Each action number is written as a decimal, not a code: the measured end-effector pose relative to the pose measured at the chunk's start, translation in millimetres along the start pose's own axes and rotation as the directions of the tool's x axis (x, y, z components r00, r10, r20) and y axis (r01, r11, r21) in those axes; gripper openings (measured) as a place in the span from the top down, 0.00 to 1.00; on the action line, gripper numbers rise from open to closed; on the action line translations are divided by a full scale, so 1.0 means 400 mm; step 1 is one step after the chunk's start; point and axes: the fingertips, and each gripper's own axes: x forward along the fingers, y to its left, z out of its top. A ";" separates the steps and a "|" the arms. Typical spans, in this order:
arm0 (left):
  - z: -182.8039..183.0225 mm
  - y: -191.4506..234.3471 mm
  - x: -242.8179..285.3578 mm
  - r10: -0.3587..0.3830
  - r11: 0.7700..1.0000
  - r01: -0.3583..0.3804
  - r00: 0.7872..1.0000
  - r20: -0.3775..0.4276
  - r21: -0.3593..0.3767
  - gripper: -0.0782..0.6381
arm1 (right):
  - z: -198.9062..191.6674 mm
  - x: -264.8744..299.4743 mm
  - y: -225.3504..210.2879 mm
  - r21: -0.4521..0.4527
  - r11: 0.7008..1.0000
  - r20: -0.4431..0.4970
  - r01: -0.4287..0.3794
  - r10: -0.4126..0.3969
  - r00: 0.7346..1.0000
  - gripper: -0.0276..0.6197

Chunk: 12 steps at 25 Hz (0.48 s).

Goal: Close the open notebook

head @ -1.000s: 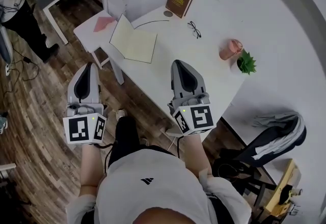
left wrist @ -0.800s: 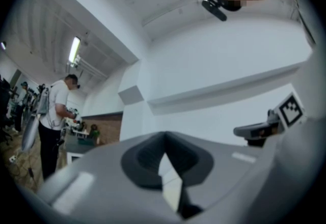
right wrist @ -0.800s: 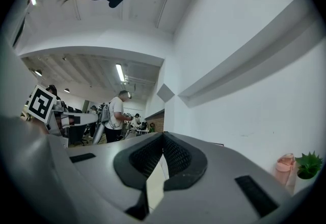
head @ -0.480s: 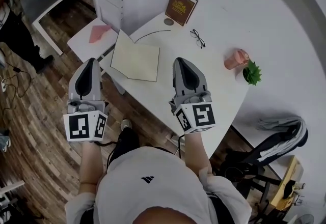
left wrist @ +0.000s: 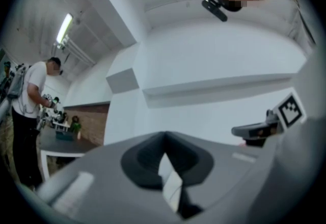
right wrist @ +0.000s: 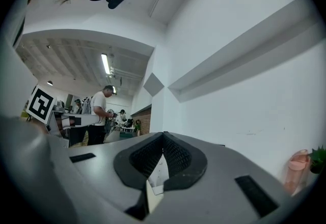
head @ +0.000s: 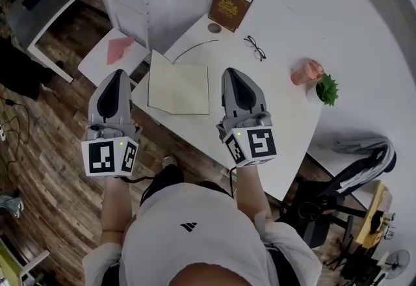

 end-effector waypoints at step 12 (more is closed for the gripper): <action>-0.210 0.046 0.043 -0.104 0.991 0.089 0.983 -0.155 -0.099 0.87 | -0.061 0.097 0.040 -0.018 0.999 -0.068 0.037 -0.038 0.997 0.96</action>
